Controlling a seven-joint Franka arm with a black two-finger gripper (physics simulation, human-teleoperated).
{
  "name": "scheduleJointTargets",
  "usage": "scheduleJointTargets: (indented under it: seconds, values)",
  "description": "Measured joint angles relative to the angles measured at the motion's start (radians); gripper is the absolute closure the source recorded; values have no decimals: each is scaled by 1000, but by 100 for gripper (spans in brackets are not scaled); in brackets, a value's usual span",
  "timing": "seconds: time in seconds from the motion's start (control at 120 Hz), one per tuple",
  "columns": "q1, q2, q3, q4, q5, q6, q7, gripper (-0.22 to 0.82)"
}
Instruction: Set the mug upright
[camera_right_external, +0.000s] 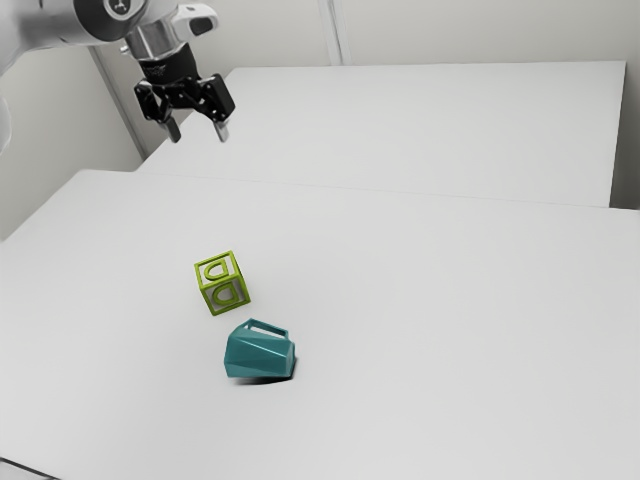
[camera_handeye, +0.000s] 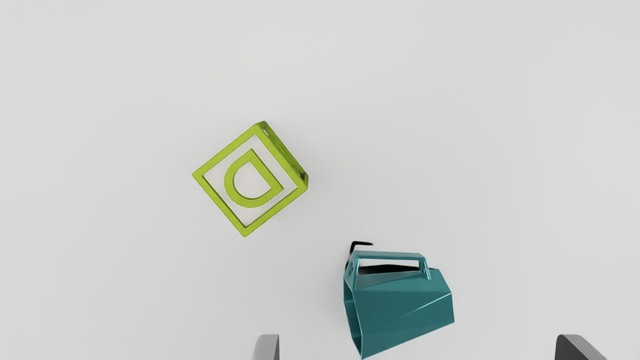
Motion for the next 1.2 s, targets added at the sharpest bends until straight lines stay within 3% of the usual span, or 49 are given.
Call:
scheduleJointTargets:
  seconds: [0.117,0.2,0.417,0.525,0.667,0.825,1.2]
  values:
    - [-1,-10,0,-30,-2,10,-2,0]
    - [-2,-64,1,-132,-13,35,-3,0]
    - [2,-354,10,-642,-120,204,-5,0]
    - [4,-412,75,-819,-232,305,7,0]
    - [13,-407,198,-958,-450,402,98,0]
    - [52,-359,262,-1051,-684,464,275,0]
    - [55,-230,280,-1126,-905,524,692,0]
